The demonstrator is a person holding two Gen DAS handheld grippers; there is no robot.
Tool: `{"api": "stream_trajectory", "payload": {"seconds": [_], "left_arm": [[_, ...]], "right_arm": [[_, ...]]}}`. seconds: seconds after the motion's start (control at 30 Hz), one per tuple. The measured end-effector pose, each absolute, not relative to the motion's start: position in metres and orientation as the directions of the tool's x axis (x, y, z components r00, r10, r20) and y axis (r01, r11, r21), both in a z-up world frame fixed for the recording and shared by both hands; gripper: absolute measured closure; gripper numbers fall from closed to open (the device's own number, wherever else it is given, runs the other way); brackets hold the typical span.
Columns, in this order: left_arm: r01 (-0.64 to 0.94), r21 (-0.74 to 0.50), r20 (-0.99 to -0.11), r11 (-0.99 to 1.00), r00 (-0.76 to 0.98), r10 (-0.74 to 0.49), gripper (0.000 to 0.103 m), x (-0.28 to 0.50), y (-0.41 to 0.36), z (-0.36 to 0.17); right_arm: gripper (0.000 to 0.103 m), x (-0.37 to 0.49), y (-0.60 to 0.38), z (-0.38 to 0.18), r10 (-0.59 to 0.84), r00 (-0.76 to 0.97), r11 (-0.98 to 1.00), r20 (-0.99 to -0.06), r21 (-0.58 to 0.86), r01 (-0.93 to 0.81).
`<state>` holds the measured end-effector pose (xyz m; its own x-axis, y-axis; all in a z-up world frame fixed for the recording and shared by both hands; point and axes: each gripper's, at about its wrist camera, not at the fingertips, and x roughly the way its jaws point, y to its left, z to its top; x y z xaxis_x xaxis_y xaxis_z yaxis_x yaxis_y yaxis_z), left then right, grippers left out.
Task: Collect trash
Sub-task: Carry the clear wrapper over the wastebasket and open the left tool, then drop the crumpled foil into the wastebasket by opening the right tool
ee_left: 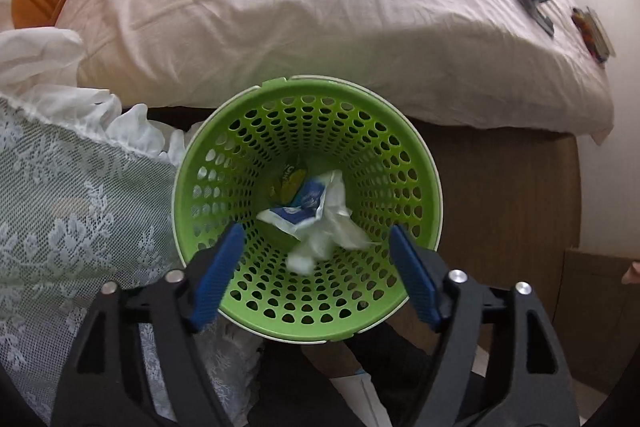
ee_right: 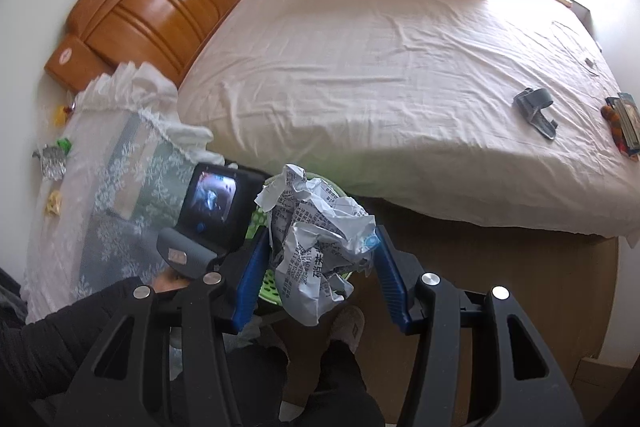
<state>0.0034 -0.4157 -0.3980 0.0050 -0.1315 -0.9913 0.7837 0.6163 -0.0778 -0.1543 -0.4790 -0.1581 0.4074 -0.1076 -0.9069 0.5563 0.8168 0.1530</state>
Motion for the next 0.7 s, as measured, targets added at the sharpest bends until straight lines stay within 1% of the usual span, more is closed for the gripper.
{"api": "stream_trajectory", "payload": {"seconds": [0.13, 0.2, 0.3, 0.43, 0.53, 0.6, 0.7], "left_arm": [[0.748, -0.066, -0.983, 0.66, 0.065, -0.172, 0.022, 0.007, -0.403, -0.358], [0.718, -0.069, -0.973, 0.692, 0.104, -0.205, 0.015, 0.012, -0.39, -0.327], [0.67, -0.088, -0.936, 0.737, 0.198, -0.292, 0.008, 0.018, -0.366, -0.26], [0.641, -0.102, -0.887, 0.761, 0.289, -0.362, 0.008, 0.023, -0.333, -0.191], [0.625, -0.108, -0.858, 0.773, 0.334, -0.39, 0.008, 0.023, -0.31, -0.151], [0.619, -0.106, -0.849, 0.778, 0.351, -0.395, 0.008, 0.021, -0.299, -0.134], [0.606, -0.145, -0.839, 0.782, 0.343, -0.422, 0.008, 0.02, -0.277, -0.118]], "right_arm": [[0.05, -0.148, -0.481, -0.159, -0.102, 0.422, 0.827, -0.901, 0.159, 0.539], [0.05, -0.146, -0.483, -0.158, -0.102, 0.434, 0.828, -0.895, 0.165, 0.536], [0.05, -0.139, -0.487, -0.159, -0.103, 0.446, 0.828, -0.889, 0.172, 0.534], [0.049, -0.127, -0.487, -0.173, -0.094, 0.446, 0.831, -0.89, 0.177, 0.528], [0.049, -0.114, -0.483, -0.194, -0.072, 0.429, 0.834, -0.9, 0.182, 0.521], [0.049, -0.102, -0.478, -0.215, -0.051, 0.408, 0.837, -0.912, 0.184, 0.516], [0.049, -0.086, -0.468, -0.244, -0.031, 0.378, 0.845, -0.925, 0.178, 0.504]]}}
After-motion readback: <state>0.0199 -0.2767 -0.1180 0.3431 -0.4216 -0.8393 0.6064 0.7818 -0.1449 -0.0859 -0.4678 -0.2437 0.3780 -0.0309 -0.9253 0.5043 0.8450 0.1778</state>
